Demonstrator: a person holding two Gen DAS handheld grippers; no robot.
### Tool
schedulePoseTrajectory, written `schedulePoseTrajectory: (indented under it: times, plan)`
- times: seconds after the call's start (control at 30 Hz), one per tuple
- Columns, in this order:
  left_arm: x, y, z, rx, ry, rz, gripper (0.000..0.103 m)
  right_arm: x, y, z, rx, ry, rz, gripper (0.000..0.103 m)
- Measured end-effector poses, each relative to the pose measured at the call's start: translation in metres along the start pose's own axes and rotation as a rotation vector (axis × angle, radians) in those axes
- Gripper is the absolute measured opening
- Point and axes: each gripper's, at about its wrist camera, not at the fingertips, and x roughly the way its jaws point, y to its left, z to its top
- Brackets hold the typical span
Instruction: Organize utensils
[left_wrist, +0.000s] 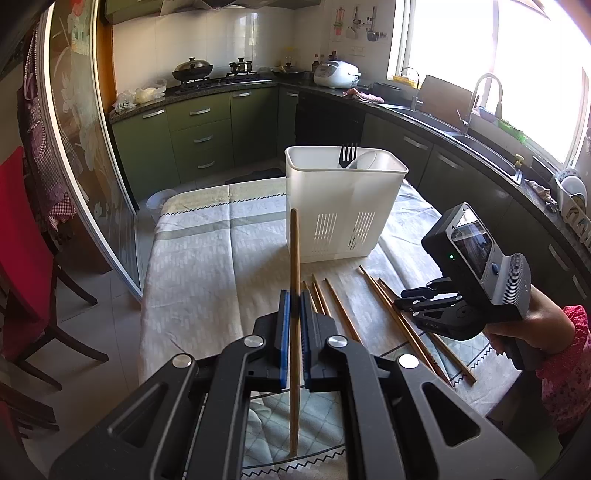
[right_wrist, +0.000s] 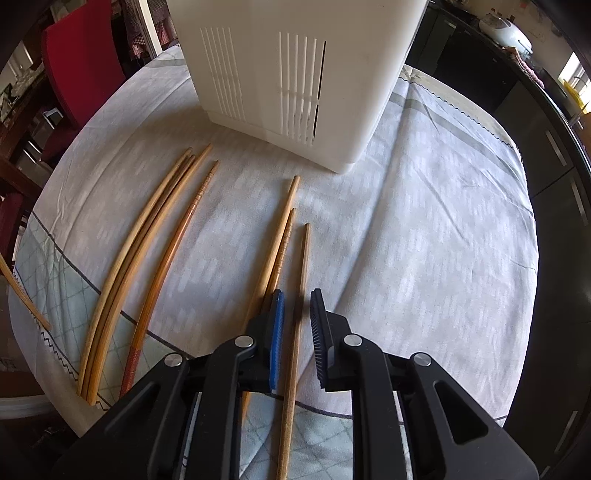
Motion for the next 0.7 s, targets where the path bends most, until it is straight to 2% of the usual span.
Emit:
schedulePoseTrajectory:
  times: [0.1,0.3,0.57,0.7]
  plan:
    - [-0.001,0.001,0.0,0.0,-0.004,-0.003,0.005,-0.003,0.004,0.001,-0.017,-0.026,-0.042,0.006]
    - [-0.007,0.001,0.001,0.004,-0.014,-0.007,0.005,-0.045,-0.001,-0.008,0.018,-0.147,0.001,0.006]
    - [-0.025,0.002,0.002,0.007,-0.044,-0.011,0.005,-0.121,-0.019,-0.042,0.088,-0.352,0.054,0.006]
    - [-0.034,0.0,0.004,0.014,-0.061,-0.006,0.005,-0.141,-0.024,-0.055,0.104,-0.399,0.06,0.006]
